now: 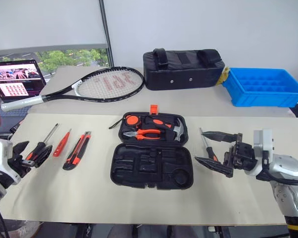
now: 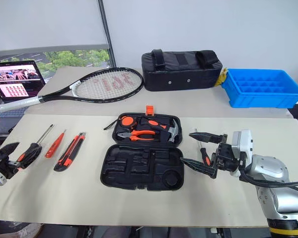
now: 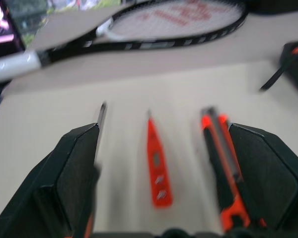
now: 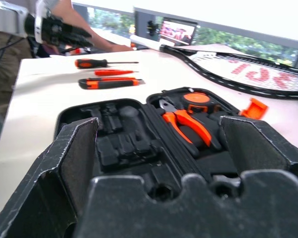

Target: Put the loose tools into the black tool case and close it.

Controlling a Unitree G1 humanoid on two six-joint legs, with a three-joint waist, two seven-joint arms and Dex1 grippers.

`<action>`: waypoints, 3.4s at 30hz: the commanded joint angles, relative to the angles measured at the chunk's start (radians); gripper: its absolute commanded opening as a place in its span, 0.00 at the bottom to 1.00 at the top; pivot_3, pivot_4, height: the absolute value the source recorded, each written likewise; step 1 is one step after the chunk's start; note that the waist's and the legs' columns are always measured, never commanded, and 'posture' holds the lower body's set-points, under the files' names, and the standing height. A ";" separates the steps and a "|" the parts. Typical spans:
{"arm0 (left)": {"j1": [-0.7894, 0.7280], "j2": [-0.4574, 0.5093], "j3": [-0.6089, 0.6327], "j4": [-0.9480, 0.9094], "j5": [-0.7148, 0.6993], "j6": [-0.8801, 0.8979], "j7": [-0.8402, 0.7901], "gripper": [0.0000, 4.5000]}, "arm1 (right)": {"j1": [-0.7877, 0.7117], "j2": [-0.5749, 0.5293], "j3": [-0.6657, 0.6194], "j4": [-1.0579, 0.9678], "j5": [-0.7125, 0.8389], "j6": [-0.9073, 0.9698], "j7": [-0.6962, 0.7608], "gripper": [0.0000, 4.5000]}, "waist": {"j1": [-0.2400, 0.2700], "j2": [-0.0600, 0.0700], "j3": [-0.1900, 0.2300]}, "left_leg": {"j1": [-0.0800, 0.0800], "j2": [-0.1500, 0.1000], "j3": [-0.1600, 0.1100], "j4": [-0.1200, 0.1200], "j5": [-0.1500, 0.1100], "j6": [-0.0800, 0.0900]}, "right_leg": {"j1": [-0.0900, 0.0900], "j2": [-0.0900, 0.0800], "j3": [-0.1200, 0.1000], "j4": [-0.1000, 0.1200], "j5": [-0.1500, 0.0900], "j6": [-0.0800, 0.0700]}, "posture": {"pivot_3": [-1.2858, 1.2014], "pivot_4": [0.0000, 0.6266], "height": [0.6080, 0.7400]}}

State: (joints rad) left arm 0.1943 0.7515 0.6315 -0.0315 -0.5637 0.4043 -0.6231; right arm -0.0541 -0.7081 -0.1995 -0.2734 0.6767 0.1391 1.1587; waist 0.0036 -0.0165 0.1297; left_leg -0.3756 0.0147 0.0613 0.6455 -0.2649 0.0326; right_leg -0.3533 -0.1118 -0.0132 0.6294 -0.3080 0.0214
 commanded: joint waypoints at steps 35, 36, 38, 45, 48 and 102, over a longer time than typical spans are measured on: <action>-0.217 -0.009 0.144 0.117 -0.131 -0.074 -0.090 0.21 | 0.000 0.041 -0.020 0.077 -0.026 -0.093 0.091 1.00 | -0.009 -0.007 0.002 | -0.001 0.000 -0.001 -0.002 -0.001 -0.005 | -0.005 -0.003 0.000 0.002 0.001 -0.001 | 0.52 0.24 0.92; -0.237 0.001 0.131 0.054 -0.161 -0.056 -0.108 0.21 | -0.003 0.040 -0.023 0.080 -0.024 -0.090 0.091 1.00 | -0.005 -0.009 0.003 | -0.002 0.000 -0.001 -0.002 -0.001 -0.006 | -0.005 -0.003 -0.001 0.002 0.001 -0.001 | 0.52 0.24 0.92; -0.267 0.037 0.055 -0.046 -0.177 -0.015 -0.153 0.21 | -0.010 0.039 -0.024 0.086 -0.024 -0.089 0.092 1.00 | 0.000 -0.009 0.003 | -0.003 0.000 -0.002 -0.001 0.000 -0.007 | -0.005 -0.003 -0.002 0.001 0.001 -0.002 | 0.52 0.24 0.92; -0.469 0.142 -0.426 -0.114 0.042 -0.038 -0.352 0.21 | 0.008 0.024 -0.061 0.119 -0.038 -0.105 0.094 1.00 | 0.002 0.001 0.003 | -0.001 -0.001 0.000 -0.001 0.001 -0.003 | -0.002 -0.001 -0.002 0.001 0.002 -0.001 | 0.52 0.24 0.92; -0.577 0.135 -0.585 -0.032 0.160 -0.137 -0.458 0.21 | 0.046 0.011 -0.097 0.111 -0.042 -0.113 0.086 1.00 | 0.004 0.001 0.003 | -0.002 -0.001 0.001 0.000 0.002 -0.004 | -0.002 0.006 -0.002 0.002 0.002 -0.001 | 0.52 0.24 0.92; -0.862 -0.057 -0.897 0.376 0.501 -0.425 -0.746 0.21 | 0.233 0.006 -0.175 -0.047 -0.060 -0.118 -0.027 1.00 | 0.009 0.000 0.004 | -0.005 0.001 0.002 0.016 0.000 0.002 | -0.004 0.018 0.001 0.012 0.003 0.002 | 0.52 0.24 0.92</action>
State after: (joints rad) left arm -0.6466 0.7006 -0.2613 0.3508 -0.0729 -0.0036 -1.3683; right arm 0.1823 -0.6954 -0.3657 -0.3050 0.6107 0.0254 1.1336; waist 0.0127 -0.0165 0.1336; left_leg -0.3806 0.0156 0.0637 0.6615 -0.2653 0.0342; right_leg -0.3570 -0.0936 -0.0126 0.6416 -0.3048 0.0236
